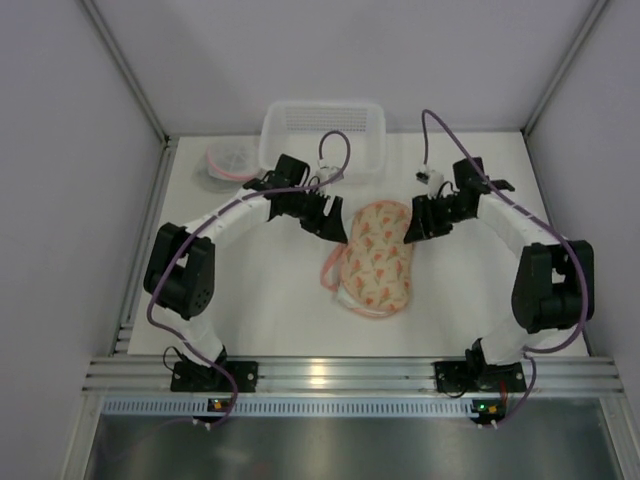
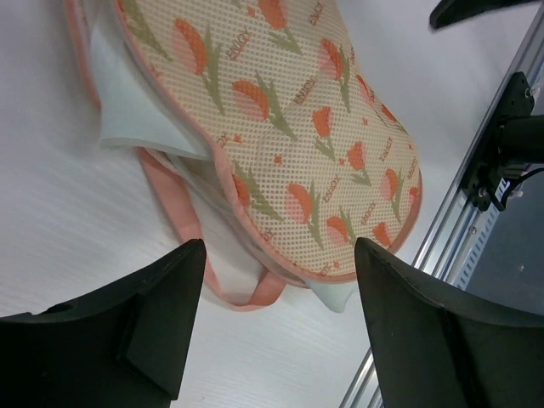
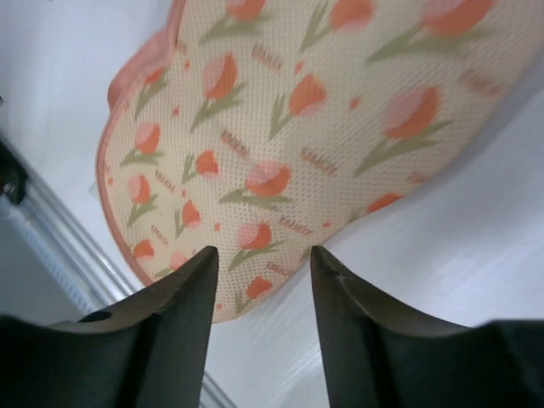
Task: Place the bra in the laundry bag and zip it closed
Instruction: Zip the zipper on the laundry bag.
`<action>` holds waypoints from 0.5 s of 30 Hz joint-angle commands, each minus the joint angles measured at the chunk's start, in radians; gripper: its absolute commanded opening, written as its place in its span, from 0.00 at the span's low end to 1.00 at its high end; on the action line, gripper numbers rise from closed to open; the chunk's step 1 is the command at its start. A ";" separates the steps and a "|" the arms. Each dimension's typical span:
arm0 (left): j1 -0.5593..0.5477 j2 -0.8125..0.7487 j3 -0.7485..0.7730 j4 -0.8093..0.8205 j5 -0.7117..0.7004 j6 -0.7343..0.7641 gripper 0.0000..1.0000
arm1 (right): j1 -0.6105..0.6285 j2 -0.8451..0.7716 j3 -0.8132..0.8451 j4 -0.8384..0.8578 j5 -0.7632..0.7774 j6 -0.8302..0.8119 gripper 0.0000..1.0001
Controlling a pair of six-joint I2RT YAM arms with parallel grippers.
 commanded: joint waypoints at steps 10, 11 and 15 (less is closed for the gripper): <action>-0.030 0.082 0.043 -0.019 -0.049 -0.054 0.82 | -0.008 -0.530 0.017 0.538 0.382 -0.034 0.99; -0.030 0.085 0.042 -0.019 -0.060 -0.057 0.86 | -0.008 -0.532 0.029 0.499 0.378 -0.028 0.99; -0.030 0.105 0.037 -0.017 -0.060 -0.065 0.88 | -0.011 -0.483 0.079 0.249 0.241 -0.111 0.99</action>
